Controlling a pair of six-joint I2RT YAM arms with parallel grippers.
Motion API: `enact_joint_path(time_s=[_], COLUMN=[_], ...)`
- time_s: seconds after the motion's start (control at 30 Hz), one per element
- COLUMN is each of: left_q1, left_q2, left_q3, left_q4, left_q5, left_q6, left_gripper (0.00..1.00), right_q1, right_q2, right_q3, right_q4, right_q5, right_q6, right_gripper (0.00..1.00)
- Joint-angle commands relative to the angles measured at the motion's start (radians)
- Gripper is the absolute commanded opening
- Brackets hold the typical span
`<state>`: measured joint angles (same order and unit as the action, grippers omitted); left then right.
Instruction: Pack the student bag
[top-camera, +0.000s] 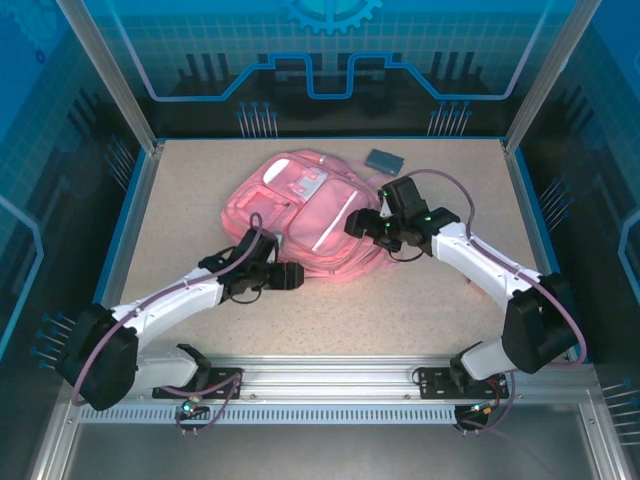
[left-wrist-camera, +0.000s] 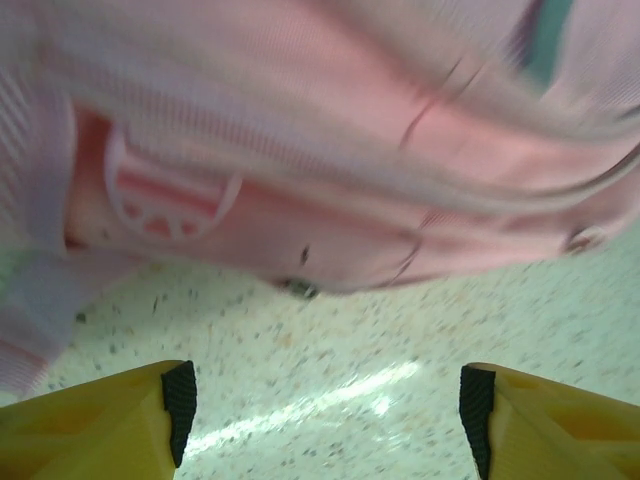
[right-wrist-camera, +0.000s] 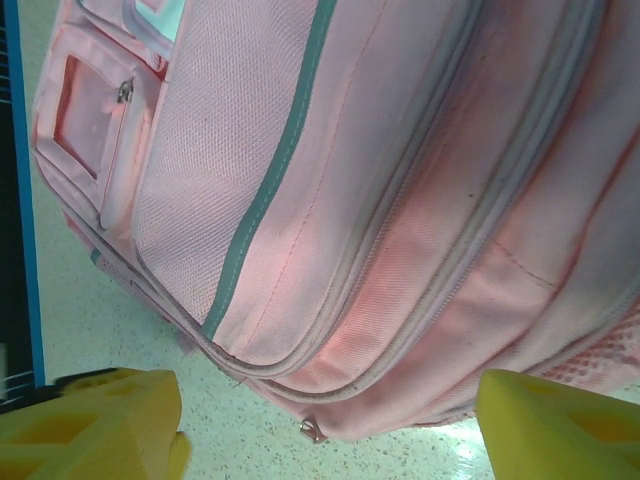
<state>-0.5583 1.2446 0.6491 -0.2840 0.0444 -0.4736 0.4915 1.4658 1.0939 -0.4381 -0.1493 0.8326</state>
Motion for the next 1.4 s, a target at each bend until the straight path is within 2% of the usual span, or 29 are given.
enact_joint_path(time_s=[0.0, 0.1, 0.27, 0.5, 0.7, 0.83, 1.03, 1.13, 1.27, 1.37], left_q1=[0.005, 0.005, 0.005, 0.005, 0.007, 0.006, 0.007, 0.007, 0.006, 0.006], left_q2=[0.004, 0.057, 0.161, 0.221, 0.269, 0.251, 0.189, 0.164, 0.130, 0.099], left_q3=[-0.050, -0.076, -0.052, -0.046, -0.041, -0.051, -0.092, -0.110, -0.134, -0.163], left_q4=[0.184, 0.241, 0.265, 0.308, 0.363, 0.400, 0.430, 0.421, 0.411, 0.431], left_q5=[0.059, 0.051, 0.070, 0.027, -0.005, -0.026, -0.042, -0.045, -0.056, -0.055], left_q6=[0.001, 0.038, 0.081, 0.121, 0.167, 0.208, 0.246, 0.247, 0.221, 0.203], left_gripper=[0.68, 0.62, 0.59, 0.56, 0.46, 0.41, 0.19, 0.12, 0.10, 0.07], right_q1=[0.031, 0.046, 0.057, 0.062, 0.068, 0.073, 0.083, 0.085, 0.077, 0.063], right_q2=[0.024, 0.046, 0.060, 0.064, 0.066, 0.069, 0.100, 0.102, 0.079, 0.068], right_q3=[0.048, 0.058, 0.062, 0.072, 0.074, 0.073, 0.087, 0.084, 0.066, 0.049], right_q4=[-0.020, -0.024, -0.025, -0.030, -0.036, -0.035, -0.081, -0.117, -0.157, -0.162], right_q5=[-0.013, -0.012, -0.011, -0.006, -0.004, -0.003, 0.010, 0.046, 0.122, 0.128], right_q6=[-0.009, -0.003, 0.008, 0.011, 0.013, 0.010, 0.006, 0.006, 0.010, 0.015], right_gripper=[0.78, 0.79, 0.79, 0.78, 0.78, 0.78, 0.78, 0.78, 0.78, 0.78])
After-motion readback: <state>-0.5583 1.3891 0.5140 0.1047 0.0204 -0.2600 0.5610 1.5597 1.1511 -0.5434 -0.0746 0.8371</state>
